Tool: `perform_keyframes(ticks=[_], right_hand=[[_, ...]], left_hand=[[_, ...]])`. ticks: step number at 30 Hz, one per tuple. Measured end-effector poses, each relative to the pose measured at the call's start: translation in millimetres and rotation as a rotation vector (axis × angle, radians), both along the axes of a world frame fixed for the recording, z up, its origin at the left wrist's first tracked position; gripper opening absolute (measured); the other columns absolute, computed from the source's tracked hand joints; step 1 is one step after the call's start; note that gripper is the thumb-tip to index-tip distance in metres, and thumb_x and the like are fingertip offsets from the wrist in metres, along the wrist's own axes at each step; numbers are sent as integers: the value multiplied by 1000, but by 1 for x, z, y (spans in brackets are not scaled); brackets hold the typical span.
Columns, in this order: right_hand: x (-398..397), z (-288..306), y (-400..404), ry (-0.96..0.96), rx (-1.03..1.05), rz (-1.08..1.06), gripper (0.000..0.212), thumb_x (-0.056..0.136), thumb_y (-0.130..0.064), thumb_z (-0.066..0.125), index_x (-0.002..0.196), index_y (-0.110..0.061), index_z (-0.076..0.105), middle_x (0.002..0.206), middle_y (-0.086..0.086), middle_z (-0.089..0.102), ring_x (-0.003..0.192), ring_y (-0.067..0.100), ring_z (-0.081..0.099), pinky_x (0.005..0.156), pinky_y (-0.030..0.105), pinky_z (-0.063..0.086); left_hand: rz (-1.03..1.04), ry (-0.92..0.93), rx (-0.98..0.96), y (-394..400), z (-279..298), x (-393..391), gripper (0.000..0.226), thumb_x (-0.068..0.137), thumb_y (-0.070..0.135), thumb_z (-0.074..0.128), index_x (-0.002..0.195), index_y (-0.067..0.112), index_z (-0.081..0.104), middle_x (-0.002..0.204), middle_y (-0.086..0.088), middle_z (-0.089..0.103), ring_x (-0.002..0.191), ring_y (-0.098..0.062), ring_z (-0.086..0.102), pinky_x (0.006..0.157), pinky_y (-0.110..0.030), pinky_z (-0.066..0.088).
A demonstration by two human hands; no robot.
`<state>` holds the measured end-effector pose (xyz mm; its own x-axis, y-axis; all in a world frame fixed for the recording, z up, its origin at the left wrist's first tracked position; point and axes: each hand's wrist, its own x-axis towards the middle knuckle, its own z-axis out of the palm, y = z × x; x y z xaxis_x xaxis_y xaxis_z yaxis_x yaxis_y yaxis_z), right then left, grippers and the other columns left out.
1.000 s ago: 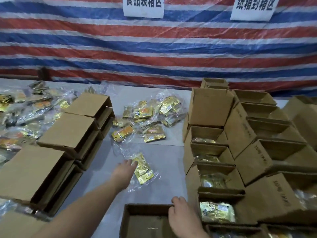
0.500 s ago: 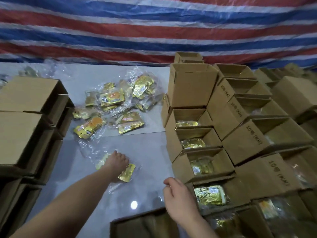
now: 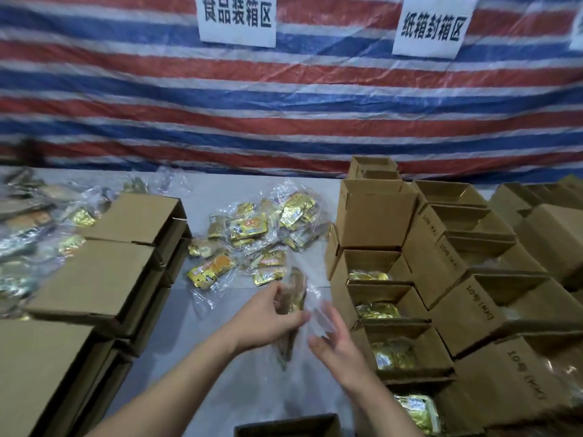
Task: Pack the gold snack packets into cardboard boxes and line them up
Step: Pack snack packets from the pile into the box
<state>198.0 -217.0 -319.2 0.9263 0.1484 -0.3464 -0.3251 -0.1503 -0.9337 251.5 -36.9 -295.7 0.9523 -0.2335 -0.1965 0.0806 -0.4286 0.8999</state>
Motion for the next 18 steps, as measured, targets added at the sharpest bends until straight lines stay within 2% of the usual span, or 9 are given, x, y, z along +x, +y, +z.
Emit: perform_keyframes(ticks=[2,4,6,9,11,12,14,16,18], right_hand=[[5,22,-4,-61,109,74,114,53,-74,81,145,-25,38,137,-10,60,129,12,54,101,28,48],[6,44,-6,-122,142,153,94,61,-71,79,133,-18,51,128,-8,67,123,12,60,96,25,50],[2,61,-8,-144,162,182,87,63,-70,80,129,-19,55,127,-8,67,122,12,60,99,25,49],[-6,71,-18,-129,194,235,95,66,-51,87,143,-16,43,131,-3,66,123,14,60,94,21,50],[-13,70,-25,-93,178,276,98,63,-42,87,145,-13,43,127,0,67,115,14,64,86,22,52],[-18,68,-27,-76,158,280,98,59,-42,86,142,-9,46,123,1,69,109,15,67,83,22,53],[-28,63,-30,-26,122,251,95,50,-42,83,131,-3,56,112,4,74,101,17,70,77,21,53],[-39,56,-31,33,134,238,84,46,-39,82,121,-6,63,103,7,76,95,18,72,70,20,53],[-45,51,-30,88,109,268,73,54,-34,83,120,-11,64,101,5,76,93,16,72,70,20,53]], left_hand=[[-1,54,-173,-13,34,-13,59,57,63,76,101,28,57,89,17,70,81,4,65,75,-15,52],[-11,68,-224,-25,55,-27,65,54,66,74,105,28,61,98,9,69,92,-8,66,84,-27,56],[2,53,-213,-32,68,-37,60,57,64,73,101,26,63,94,9,67,85,-6,62,79,-23,54],[-22,-12,-139,-31,77,-48,38,75,52,75,90,18,66,82,6,62,70,-2,53,72,-22,47],[-29,-20,-114,-22,77,-57,48,83,64,61,92,18,69,80,12,63,67,2,54,67,-17,44],[17,32,-116,-14,72,-63,53,84,71,52,96,21,69,84,16,64,68,4,57,66,-14,44],[127,125,-102,3,47,-76,45,90,65,45,102,26,65,91,19,63,74,7,60,64,-9,45],[164,158,73,19,6,-93,34,95,51,51,109,22,63,97,10,61,90,-4,60,80,-18,50],[129,226,269,31,-37,-110,38,96,44,54,126,20,57,114,4,57,105,-11,56,95,-24,46]])
